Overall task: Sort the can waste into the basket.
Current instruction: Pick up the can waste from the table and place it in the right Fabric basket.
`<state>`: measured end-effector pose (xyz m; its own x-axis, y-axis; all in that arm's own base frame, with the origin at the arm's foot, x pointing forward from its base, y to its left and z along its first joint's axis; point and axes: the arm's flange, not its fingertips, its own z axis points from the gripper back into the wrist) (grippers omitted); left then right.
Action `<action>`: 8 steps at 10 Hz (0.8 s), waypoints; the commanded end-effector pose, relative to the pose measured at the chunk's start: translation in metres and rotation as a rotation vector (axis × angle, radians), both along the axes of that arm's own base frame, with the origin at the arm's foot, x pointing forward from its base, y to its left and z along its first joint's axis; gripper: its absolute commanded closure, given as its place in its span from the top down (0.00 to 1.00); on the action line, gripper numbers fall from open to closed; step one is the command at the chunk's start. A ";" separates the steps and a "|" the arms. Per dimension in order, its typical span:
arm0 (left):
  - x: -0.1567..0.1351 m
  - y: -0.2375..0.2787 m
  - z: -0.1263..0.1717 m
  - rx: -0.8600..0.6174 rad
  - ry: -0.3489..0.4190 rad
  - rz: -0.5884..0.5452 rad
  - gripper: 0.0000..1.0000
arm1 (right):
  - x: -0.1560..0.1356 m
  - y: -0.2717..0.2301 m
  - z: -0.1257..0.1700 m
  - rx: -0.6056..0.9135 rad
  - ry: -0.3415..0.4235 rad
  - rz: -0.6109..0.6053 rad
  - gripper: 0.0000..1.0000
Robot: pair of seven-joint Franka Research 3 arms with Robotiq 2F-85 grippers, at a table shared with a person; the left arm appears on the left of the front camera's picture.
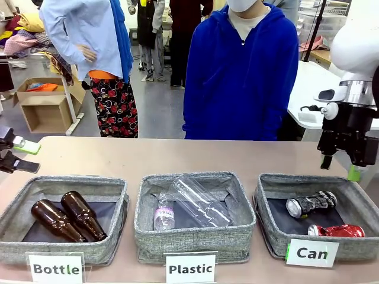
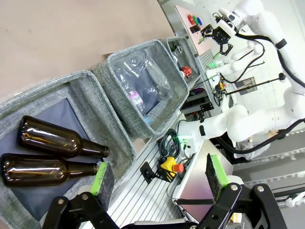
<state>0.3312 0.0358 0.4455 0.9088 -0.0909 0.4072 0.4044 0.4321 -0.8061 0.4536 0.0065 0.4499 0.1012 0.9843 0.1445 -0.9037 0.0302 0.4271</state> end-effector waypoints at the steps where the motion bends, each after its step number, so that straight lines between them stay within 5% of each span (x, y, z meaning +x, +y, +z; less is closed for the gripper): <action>1: -0.002 0.001 0.001 0.000 0.008 -0.003 1.00 | 0.016 0.005 0.018 0.198 0.117 -0.287 1.00; 4: -0.002 0.001 0.001 0.000 0.008 -0.003 1.00 | 0.044 0.000 0.036 0.600 0.408 -0.747 1.00; 8: -0.002 0.001 0.001 0.000 0.008 -0.003 1.00 | 0.064 -0.033 0.041 0.968 0.675 -1.050 1.00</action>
<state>0.3312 0.0357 0.4454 0.9088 -0.0911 0.4071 0.4045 0.4312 -0.8065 0.5180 -0.0311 0.4854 0.9020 0.2923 0.3177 -0.3534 0.0774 0.9323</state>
